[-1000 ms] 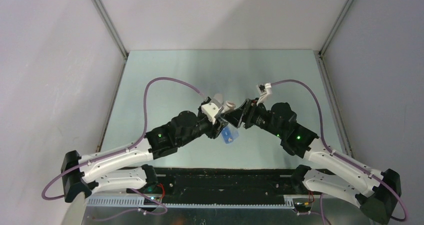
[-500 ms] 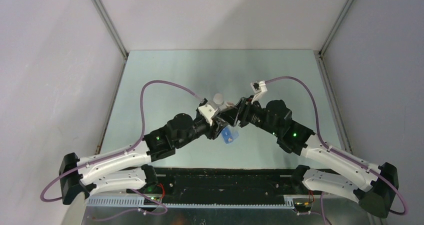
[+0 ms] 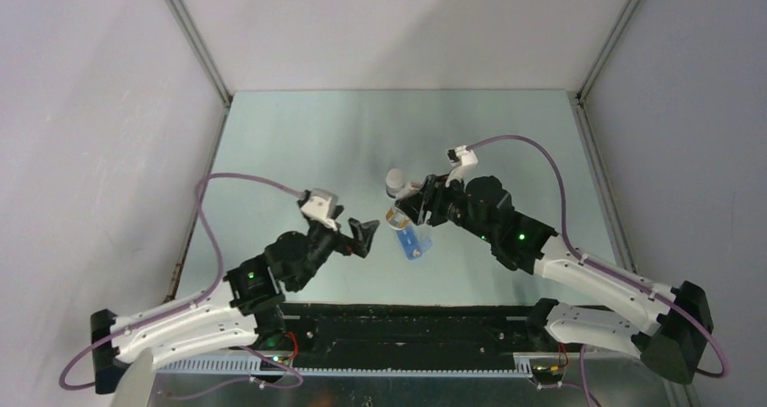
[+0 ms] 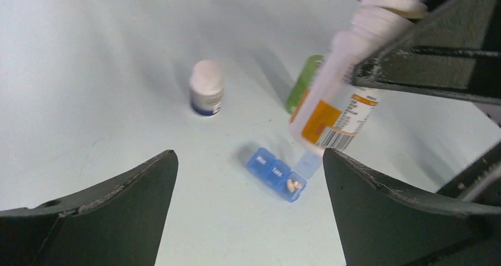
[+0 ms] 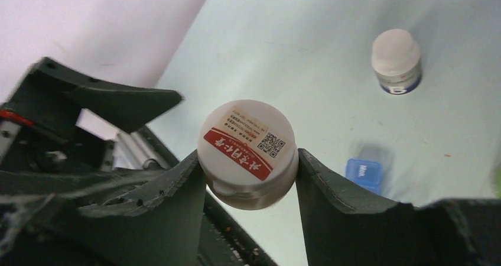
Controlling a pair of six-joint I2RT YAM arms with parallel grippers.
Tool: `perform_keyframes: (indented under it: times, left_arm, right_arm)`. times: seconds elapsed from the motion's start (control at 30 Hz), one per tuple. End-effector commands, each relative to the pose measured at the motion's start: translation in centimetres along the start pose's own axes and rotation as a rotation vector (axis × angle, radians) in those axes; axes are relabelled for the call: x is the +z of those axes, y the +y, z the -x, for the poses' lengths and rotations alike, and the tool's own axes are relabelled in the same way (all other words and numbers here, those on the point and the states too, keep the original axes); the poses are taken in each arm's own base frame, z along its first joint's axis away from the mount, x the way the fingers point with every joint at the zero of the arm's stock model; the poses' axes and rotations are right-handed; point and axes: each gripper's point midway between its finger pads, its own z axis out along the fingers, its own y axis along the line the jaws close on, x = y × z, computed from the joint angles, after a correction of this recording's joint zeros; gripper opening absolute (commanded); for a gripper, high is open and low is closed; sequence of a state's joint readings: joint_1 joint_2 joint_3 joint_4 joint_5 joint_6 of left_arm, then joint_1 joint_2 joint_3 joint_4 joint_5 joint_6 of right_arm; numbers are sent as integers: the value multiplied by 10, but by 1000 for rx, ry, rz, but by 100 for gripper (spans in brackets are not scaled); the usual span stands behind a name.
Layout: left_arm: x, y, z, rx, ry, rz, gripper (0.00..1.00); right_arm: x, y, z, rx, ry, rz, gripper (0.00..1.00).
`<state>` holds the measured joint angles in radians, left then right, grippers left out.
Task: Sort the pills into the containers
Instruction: Place the pill bottle at the center of the board.
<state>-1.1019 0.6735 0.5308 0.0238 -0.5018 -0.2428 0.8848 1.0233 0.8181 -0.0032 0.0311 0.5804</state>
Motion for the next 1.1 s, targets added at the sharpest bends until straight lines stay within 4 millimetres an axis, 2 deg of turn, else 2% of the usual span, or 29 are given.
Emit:
perform_keyframes:
  times: [0.0, 0.07, 0.1, 0.13, 0.17, 0.2, 0.23, 0.27, 0.3, 0.33, 0.37, 0.4, 0.43, 0.53, 0.57, 0.7, 0.9, 0.97, 1.03, 1.07]
  left_arm:
    - [-25, 52, 4, -221, -73, 262, 100]
    - [-35, 67, 3, -272, -87, 332, 100]
    - [-40, 73, 4, -273, -86, 347, 100]
    - [-41, 72, 5, -266, -78, 336, 99]
    - [-43, 75, 7, -261, -72, 342, 99]
    - [-43, 74, 7, -265, -65, 338, 99]
    - [-44, 77, 6, -263, -51, 349, 99]
    - [-44, 78, 7, -272, -44, 356, 99]
    - [-44, 80, 3, -284, -26, 367, 99]
    - [-43, 85, 0, -286, -10, 391, 99]
    - [-41, 82, -3, -304, 8, 375, 99]
    - [-39, 86, -5, -312, 19, 390, 99]
    - [-37, 82, -9, -333, 38, 369, 98]
    - [-31, 83, -20, -384, 92, 366, 93]
    - [-29, 84, -24, -390, 109, 366, 92]
    - [-24, 89, -32, -453, 143, 360, 84]
    - [-20, 89, -42, -514, 184, 332, 83]
    - [-20, 90, -45, -523, 194, 331, 85]
    - [-20, 90, -47, -527, 200, 325, 89]
    - [-20, 90, -48, -528, 202, 326, 91]
  right_arm:
    - [19, 7, 11, -154, -63, -22, 22]
    - [37, 2, -9, -230, -37, -63, 23]
    - [42, 5, -13, -252, -46, -69, 24]
    - [51, -3, -25, -300, -20, -92, 24]
    - [55, 0, -29, -313, -31, -95, 25]
    - [63, -4, -42, -352, -9, -109, 25]
    - [68, -2, -44, -382, -28, -102, 26]
    - [76, -4, -57, -404, -12, -108, 26]
    - [80, -2, -57, -422, -33, -99, 27]
    - [87, -1, -64, -434, -35, -95, 27]
    - [93, -4, -74, -456, -20, -96, 28]
    - [96, 3, -76, -461, -31, -74, 28]
    - [101, 1, -87, -482, -15, -70, 29]
    - [111, 1, -101, -501, -12, -54, 30]
    - [114, -3, -112, -511, 8, -55, 31]
    - [123, -8, -134, -530, 18, -35, 33]
    - [124, -18, -157, -519, 59, -35, 37]
    - [123, -20, -162, -507, 75, -38, 41]
    - [122, -20, -165, -498, 89, -37, 52]
    - [121, -20, -166, -496, 100, -33, 63]
